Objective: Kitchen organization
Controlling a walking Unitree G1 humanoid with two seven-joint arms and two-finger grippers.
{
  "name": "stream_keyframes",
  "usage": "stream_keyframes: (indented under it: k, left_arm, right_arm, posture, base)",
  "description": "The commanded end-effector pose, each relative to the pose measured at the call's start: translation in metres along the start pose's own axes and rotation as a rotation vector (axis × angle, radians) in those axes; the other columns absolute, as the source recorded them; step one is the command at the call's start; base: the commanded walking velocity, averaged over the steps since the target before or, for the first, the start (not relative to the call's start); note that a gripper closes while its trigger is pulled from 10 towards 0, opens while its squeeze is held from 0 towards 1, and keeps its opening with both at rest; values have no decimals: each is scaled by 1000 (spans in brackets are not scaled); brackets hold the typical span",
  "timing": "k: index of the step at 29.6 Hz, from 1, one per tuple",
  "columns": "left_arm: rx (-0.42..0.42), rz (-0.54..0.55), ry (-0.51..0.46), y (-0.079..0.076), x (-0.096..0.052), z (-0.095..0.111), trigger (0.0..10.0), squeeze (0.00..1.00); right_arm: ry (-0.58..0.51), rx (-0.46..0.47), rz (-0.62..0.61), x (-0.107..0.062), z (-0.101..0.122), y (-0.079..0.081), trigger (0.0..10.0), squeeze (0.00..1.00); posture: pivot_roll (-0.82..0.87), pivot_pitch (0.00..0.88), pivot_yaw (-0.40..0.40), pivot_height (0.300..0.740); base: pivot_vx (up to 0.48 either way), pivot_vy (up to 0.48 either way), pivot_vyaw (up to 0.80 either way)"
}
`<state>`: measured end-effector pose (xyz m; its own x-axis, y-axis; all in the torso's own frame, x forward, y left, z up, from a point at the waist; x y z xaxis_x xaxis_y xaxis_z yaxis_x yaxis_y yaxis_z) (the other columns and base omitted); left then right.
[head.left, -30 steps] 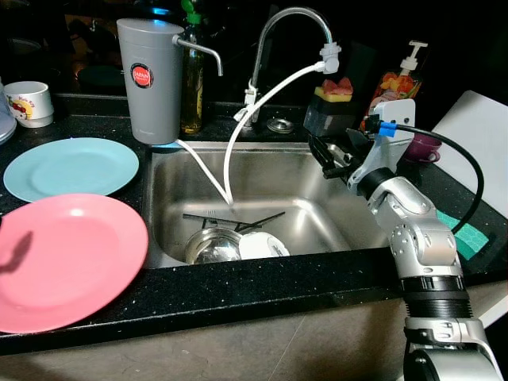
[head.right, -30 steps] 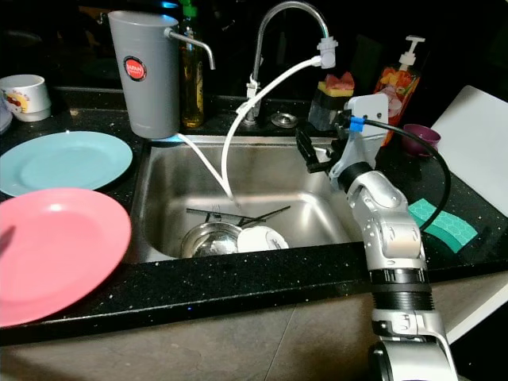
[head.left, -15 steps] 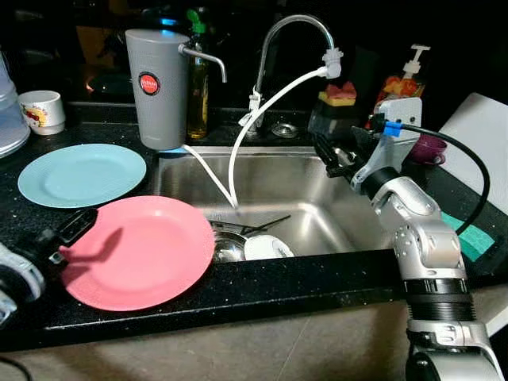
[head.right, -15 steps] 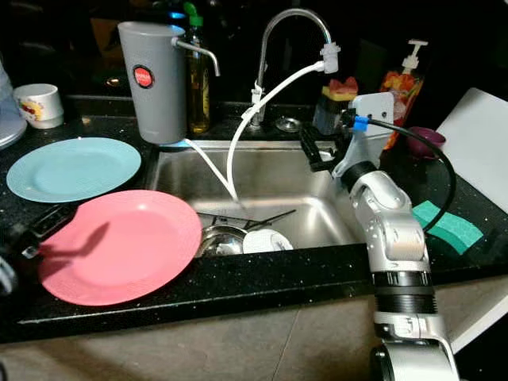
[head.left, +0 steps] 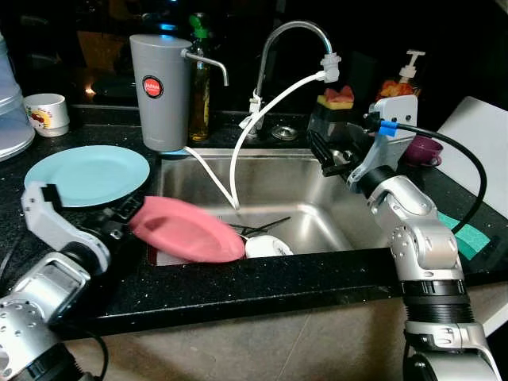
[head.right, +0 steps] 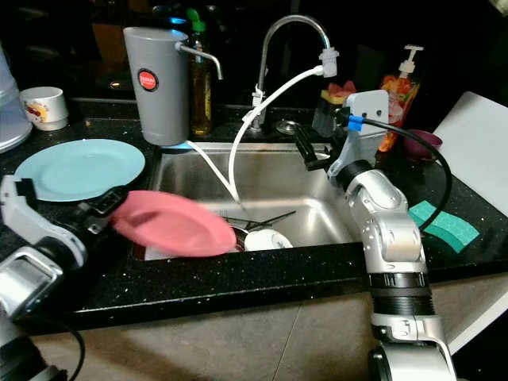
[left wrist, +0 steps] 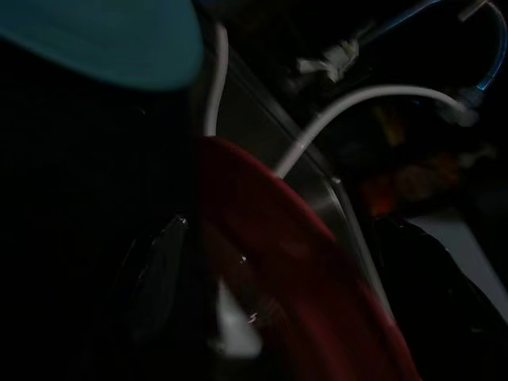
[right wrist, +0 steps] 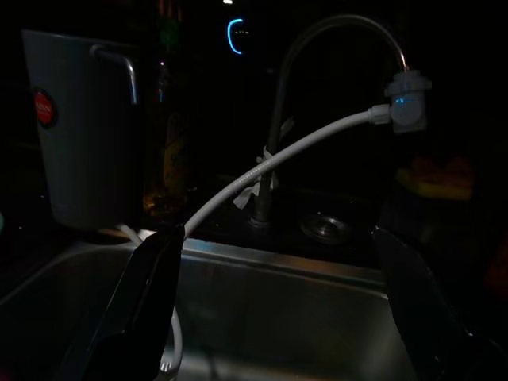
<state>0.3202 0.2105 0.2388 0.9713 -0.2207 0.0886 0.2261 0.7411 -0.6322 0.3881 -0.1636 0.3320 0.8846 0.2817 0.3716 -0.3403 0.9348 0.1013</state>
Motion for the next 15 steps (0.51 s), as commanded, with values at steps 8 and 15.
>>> stream_keyframes:
  k: [8,15]
  left_arm:
    - [152,-320,-40,-68,14,10,10000,0]
    - [535,-218,-104,-66,15,57,10000,0]
  right_arm:
    - [-4,-5,5,1,0,3,10000,0]
    - [-14,-40,36,2,2,12,10000,0]
  posture:
    - [213,77,-125,740]
    - [209,77,-123,740]
  base:
    - [0,0,0]
    - [0,0,0]
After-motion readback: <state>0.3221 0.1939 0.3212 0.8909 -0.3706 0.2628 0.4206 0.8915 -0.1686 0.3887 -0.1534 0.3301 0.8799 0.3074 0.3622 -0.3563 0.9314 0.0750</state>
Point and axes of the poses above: a point about 5 cm out from each wrist's last joint towards the gripper, its own x axis pointing out of the wrist towards the gripper, its own z axis along the axis of the wrist's last joint, y = z × x, the point moved 3 cm from there along x, pointing out of the wrist towards the gripper, and after that the axes turned 11 degrees about x, right-handed, at the moved point
